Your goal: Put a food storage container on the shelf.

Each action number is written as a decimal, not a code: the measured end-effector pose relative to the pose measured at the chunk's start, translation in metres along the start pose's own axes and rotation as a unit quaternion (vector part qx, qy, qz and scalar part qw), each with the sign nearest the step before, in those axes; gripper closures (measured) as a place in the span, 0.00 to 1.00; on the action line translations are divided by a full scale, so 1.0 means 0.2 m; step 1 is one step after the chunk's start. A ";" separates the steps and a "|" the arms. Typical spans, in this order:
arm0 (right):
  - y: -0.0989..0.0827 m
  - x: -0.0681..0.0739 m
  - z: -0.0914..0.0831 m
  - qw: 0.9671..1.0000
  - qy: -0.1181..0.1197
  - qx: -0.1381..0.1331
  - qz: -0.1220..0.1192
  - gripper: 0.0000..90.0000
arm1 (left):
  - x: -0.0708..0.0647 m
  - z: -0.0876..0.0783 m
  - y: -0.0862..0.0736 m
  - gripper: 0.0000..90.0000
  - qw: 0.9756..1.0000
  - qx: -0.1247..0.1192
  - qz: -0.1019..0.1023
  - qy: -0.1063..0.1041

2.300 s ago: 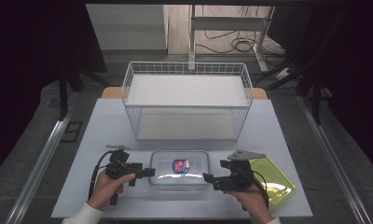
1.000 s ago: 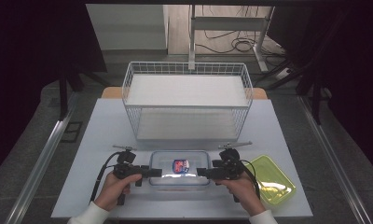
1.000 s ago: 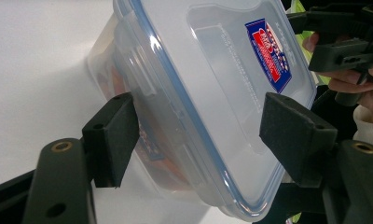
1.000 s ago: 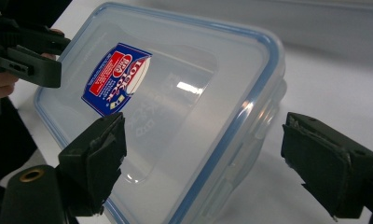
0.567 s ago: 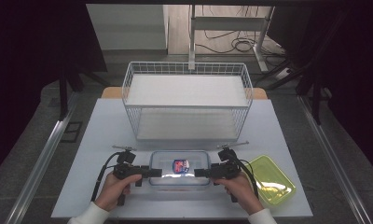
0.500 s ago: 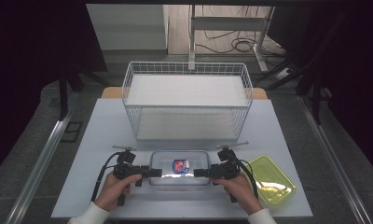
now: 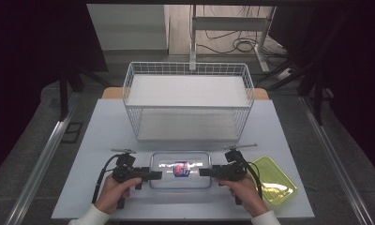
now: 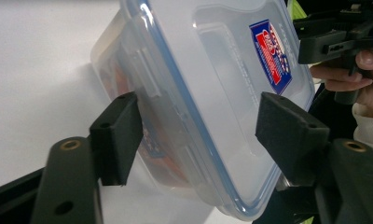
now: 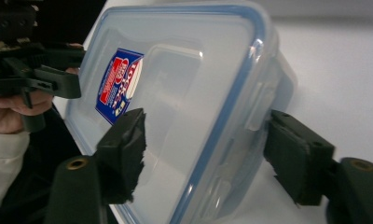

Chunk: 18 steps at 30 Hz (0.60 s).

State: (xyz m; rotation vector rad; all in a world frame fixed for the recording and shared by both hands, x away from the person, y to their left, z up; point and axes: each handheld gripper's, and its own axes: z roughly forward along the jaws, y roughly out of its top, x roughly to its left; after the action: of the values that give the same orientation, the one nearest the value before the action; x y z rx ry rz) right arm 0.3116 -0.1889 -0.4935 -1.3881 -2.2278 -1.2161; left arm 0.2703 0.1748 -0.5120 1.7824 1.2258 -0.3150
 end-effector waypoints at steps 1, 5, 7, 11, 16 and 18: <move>-0.01 0.00 -0.01 1.000 0.003 -0.003 -0.001 0.39 | -0.01 -0.01 -0.01 0.38 1.000 -0.003 0.001 0.000; -0.03 0.02 -0.04 1.000 0.003 -0.012 -0.010 0.42 | -0.03 -0.03 -0.03 0.42 1.000 -0.011 0.014 0.006; -0.05 0.02 -0.05 1.000 0.008 -0.020 -0.012 0.45 | -0.05 -0.04 -0.04 0.44 1.000 -0.012 0.020 0.009; -0.08 0.03 -0.07 0.999 0.011 -0.029 -0.022 0.47 | -0.07 -0.05 -0.06 0.46 0.999 -0.020 0.031 0.016; -0.10 0.05 -0.09 0.999 0.014 -0.032 -0.038 0.49 | -0.08 -0.07 -0.08 0.49 0.999 -0.030 0.032 0.012; -0.11 0.05 -0.10 0.998 0.017 -0.035 -0.043 0.50 | -0.08 -0.07 -0.09 0.50 0.999 -0.032 0.031 0.009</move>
State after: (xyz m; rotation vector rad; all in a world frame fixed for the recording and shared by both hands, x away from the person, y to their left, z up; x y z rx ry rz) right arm 0.2853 -0.2020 -0.4871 -1.2978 -2.2644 -1.3471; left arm 0.2443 0.1776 -0.5041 1.7674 1.1784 -0.2215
